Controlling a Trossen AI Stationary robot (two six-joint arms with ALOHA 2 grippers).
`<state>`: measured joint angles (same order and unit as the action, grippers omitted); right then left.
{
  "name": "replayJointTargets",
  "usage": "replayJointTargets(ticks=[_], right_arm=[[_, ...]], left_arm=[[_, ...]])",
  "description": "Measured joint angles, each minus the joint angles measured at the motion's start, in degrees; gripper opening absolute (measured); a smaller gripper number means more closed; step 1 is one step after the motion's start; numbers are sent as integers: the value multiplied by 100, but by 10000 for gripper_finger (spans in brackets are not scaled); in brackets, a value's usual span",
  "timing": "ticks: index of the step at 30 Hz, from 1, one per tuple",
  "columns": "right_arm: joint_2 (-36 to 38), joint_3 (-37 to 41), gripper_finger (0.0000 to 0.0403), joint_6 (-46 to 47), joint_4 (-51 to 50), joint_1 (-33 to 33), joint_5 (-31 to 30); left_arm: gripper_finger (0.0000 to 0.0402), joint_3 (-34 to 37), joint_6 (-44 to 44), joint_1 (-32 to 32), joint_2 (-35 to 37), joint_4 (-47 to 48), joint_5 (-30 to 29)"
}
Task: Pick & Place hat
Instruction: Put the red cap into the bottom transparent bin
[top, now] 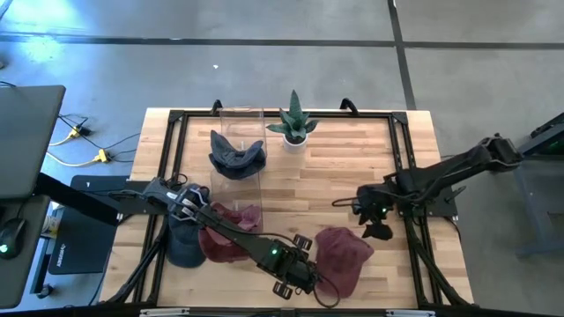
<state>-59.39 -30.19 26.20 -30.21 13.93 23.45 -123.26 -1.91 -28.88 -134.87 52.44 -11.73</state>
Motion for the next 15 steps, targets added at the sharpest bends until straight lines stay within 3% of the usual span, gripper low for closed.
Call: replayJointTargets(ticks=[6,15], right_arm=[[-20,1133,248,481,2448,-233,883],[-21,2186,248,970,5479,-318,1406]], left_arm=[[161,-2,10,0,0,-5,-129],[161,-2,57,4,0,-40,-142]])
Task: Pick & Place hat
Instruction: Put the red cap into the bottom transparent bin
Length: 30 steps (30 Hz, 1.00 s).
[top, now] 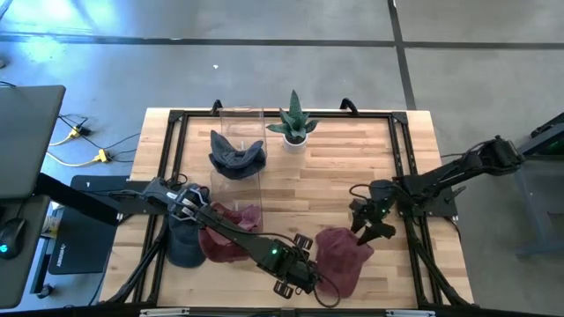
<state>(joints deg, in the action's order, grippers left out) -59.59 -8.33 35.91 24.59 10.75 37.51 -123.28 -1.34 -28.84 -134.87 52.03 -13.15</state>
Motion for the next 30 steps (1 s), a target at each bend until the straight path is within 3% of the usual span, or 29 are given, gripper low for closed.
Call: replayJointTargets(ticks=[4,12,22,26,30], right_arm=[[-1,176,248,304,837,-1,207],[-2,15,234,284,1106,141,521],[2,-1,97,709,2621,175,1025],[2,1,76,682,1750,76,577],[-5,6,97,381,748,29,-192]], left_arm=[[161,-82,107,-2,0,3,-44],[161,-277,264,-2,5,60,-498],[161,-273,259,-2,131,142,-1293],[161,-273,253,-2,132,192,-1298],[161,-273,235,-4,131,186,-1300]])
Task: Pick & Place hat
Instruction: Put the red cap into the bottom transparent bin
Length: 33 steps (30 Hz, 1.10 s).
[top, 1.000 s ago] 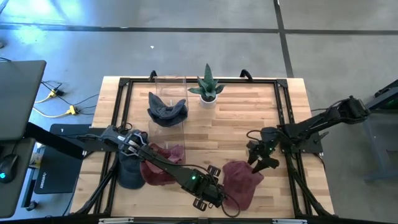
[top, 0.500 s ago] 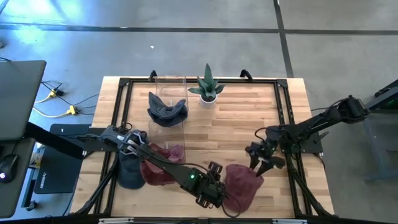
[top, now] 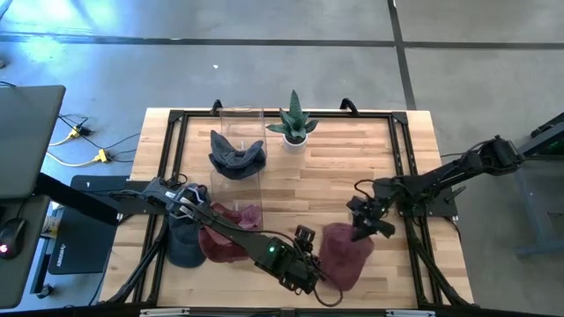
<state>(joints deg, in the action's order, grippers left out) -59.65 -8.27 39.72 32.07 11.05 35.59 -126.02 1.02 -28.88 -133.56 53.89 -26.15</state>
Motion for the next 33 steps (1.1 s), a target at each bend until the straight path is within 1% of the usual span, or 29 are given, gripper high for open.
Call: replayJointTargets(ticks=[2,4,8,11,14,16,18,21,24,28,31,33], right_arm=[[-3,2,119,2,25,-21,-73],[-6,2,144,30,283,-21,-47],[-6,0,188,171,584,-19,-21],[-76,-86,201,113,576,-19,-39],[-448,-425,199,-193,595,-20,28],[-891,-771,196,-497,589,-43,239],[-1403,-1166,195,-851,469,-166,607],[-2132,-1718,196,-1265,82,-498,1090],[-2591,-2132,202,-1450,-258,-833,1723],[-2706,-2362,218,-1437,-382,-1120,2241],[-2516,-2382,228,-1421,-557,-1323,2547],[-2314,-2382,228,-1470,-935,-1445,2531]], left_arm=[[161,0,0,-1,0,83,0],[161,0,-27,-1,1,178,-8],[161,0,-308,-1,21,656,-144],[161,-5,-583,-1,111,990,-178],[161,5,-754,-1,132,1267,-251],[161,15,-830,-38,218,1354,-320],[161,-11,-841,-38,306,1323,-410],[161,3,-938,-44,361,1548,-557],[161,37,-970,-38,365,1558,-601],[161,52,-921,-36,365,1479,-715],[161,52,-783,-16,365,1257,-716],[161,52,-722,4,365,1061,-618]])
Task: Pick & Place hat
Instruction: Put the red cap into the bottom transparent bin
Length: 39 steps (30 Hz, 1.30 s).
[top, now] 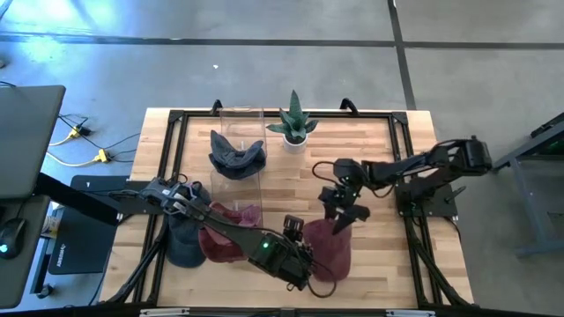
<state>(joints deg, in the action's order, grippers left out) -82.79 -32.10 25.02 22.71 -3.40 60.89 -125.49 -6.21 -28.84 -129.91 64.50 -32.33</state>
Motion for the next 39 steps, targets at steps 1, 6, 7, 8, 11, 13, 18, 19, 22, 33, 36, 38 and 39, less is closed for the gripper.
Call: replayJointTargets(ticks=[1,6,7,8,11,13,18,19,22,33,36,38,39], right_arm=[[94,3,228,-97,-262,-50,-62],[425,169,231,-580,-1429,-176,-712],[453,208,234,-590,-1535,-200,-770],[463,240,237,-602,-1648,-228,-778],[466,264,251,-679,-2093,-325,-749],[466,264,261,-894,-2523,-411,-822],[466,268,279,-1432,-3453,-644,-1081],[466,269,279,-1487,-3557,-652,-1051],[466,345,278,-1506,-3506,-549,-680],[466,1412,275,128,429,116,594],[466,1575,275,695,1505,131,833],[466,1622,275,1022,1983,130,950],[466,1620,275,1136,2129,130,1042]], left_arm=[[161,0,8,5,0,-87,26],[161,0,199,37,0,-504,114],[161,0,245,35,0,-542,153],[161,0,295,35,0,-547,176],[161,0,310,35,0,-621,198],[161,0,306,35,0,-611,237],[161,0,300,35,0,-639,452],[161,0,298,35,0,-639,454],[161,0,298,35,0,-642,503],[161,0,415,35,0,-651,598],[161,0,471,35,0,-755,594],[161,0,502,35,0,-794,596],[161,0,514,35,0,-790,596]])
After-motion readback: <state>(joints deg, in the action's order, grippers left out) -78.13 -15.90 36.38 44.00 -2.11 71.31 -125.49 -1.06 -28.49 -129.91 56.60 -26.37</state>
